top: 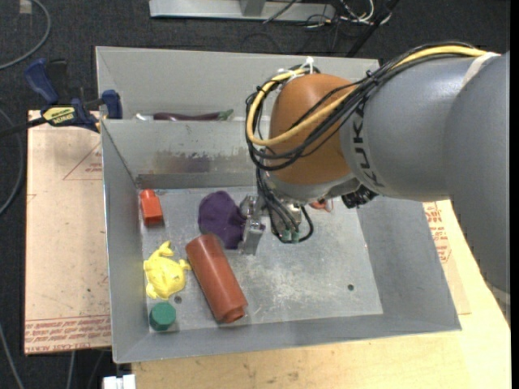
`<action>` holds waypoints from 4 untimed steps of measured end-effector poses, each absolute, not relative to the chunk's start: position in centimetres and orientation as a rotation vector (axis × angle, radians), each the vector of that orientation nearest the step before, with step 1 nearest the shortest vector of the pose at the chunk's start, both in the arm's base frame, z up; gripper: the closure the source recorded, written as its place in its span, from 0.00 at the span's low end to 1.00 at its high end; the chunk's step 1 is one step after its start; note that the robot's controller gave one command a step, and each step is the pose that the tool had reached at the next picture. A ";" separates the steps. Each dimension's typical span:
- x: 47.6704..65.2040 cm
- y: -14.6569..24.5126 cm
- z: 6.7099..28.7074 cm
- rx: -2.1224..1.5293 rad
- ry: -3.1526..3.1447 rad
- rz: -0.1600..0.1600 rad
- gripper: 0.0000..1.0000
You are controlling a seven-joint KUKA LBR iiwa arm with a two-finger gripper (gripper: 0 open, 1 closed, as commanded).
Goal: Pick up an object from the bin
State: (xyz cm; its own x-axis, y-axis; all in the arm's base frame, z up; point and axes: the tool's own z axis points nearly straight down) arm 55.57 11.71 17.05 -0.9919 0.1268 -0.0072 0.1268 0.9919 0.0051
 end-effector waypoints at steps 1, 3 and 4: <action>55.6 11.7 17.0 0.199 3.128 0.007 1.00; 55.6 11.7 17.0 0.199 3.128 0.007 1.00; 55.3 11.5 25.6 -1.250 2.867 0.001 1.00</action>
Offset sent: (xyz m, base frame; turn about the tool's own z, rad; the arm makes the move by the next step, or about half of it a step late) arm 0.0000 0.0000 0.0000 0.0000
